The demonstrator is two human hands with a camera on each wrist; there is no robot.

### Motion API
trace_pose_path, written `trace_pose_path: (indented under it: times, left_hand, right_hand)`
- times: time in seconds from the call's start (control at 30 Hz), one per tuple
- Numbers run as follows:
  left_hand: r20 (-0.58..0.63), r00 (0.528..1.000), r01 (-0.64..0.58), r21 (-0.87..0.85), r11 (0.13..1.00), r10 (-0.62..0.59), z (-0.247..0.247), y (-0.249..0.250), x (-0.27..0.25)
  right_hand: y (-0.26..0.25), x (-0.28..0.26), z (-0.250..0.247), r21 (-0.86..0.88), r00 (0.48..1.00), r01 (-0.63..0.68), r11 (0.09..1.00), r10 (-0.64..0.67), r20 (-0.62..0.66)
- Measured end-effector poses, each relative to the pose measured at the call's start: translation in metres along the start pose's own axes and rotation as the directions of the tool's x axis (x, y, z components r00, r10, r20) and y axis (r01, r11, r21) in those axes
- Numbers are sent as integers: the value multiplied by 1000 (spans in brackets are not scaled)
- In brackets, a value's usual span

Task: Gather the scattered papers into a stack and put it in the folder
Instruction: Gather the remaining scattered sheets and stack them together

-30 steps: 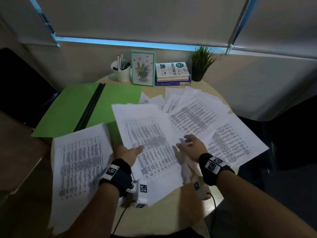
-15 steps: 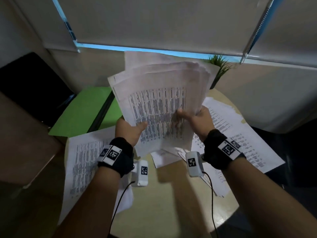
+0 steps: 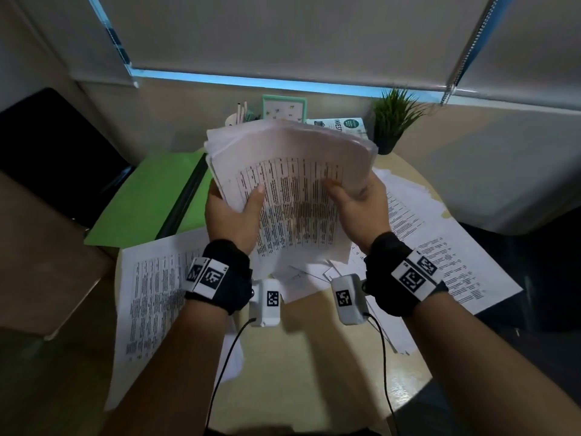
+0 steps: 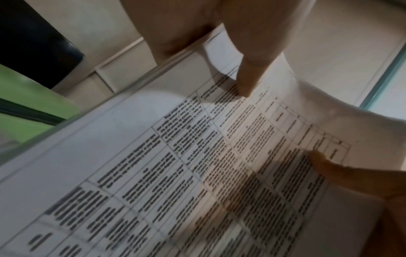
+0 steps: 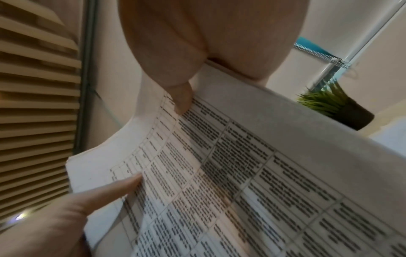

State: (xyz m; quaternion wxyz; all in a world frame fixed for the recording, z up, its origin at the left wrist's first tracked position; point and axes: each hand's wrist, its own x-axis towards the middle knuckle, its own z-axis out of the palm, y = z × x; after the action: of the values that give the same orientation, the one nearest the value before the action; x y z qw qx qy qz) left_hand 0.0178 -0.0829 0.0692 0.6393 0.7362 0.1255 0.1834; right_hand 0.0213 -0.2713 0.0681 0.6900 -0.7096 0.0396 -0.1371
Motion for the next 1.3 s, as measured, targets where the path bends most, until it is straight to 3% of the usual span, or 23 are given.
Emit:
trace_pose_path:
  times: [0.1,0.47,0.6,0.7,1.03,1.3]
  left_hand:
    - [44,999,-12,-9,1000,13,-6,-6,1]
    - [192,979,11,310,951,-73,-11,-54,3]
    - [231,954,88,391,916,-191,-21,-80,0]
    - [232,944,121,416,901,-234,-29,-84,-5]
    - [232,947,133,343,930,-221,-78,-88,21]
    - [195,911,268,389,881,-363,-171,-112,41]
  right_hand:
    - [10,-4,-8,2,998,-58,998,58,21]
    - [56,-15,-15,-253,967,-196,947,229,109]
    - [78,-22,-25,-492,963,-234,839,271,4]
    - [76,-25,-23,-511,973,-208,834,229,-24]
    - [35,-25,44,-460,969,-171,872,233,82]
    - [49,-55,138,-549,915,-227,804,370,163]
